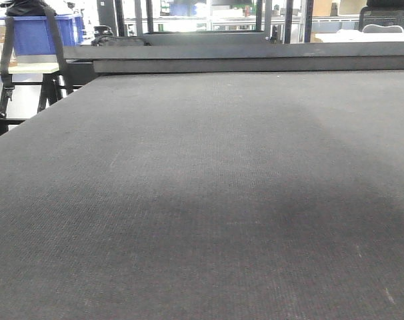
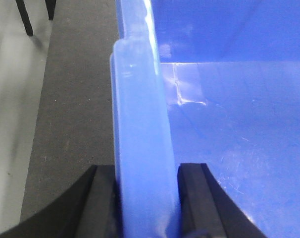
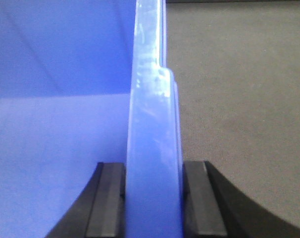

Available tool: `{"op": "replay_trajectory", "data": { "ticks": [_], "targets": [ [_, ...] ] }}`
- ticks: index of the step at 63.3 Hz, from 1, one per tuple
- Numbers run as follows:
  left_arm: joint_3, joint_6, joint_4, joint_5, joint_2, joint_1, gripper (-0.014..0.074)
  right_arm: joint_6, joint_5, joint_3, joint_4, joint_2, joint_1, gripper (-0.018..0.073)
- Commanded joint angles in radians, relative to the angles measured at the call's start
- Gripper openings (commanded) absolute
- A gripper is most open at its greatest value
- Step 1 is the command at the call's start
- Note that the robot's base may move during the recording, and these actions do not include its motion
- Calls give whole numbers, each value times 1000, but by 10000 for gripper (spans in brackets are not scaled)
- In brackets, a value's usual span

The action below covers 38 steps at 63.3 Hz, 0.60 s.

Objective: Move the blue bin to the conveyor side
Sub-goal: 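Lower the blue bin with both grippers onto the grey conveyor belt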

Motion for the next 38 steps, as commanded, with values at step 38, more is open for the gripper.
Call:
{"op": "replay_trajectory", "data": {
  "ticks": [38],
  "targets": [
    [-14,13,12,-85,-20,-6,-20,-7,-148,-17,-47,-20,-5,-81]
  ]
}}
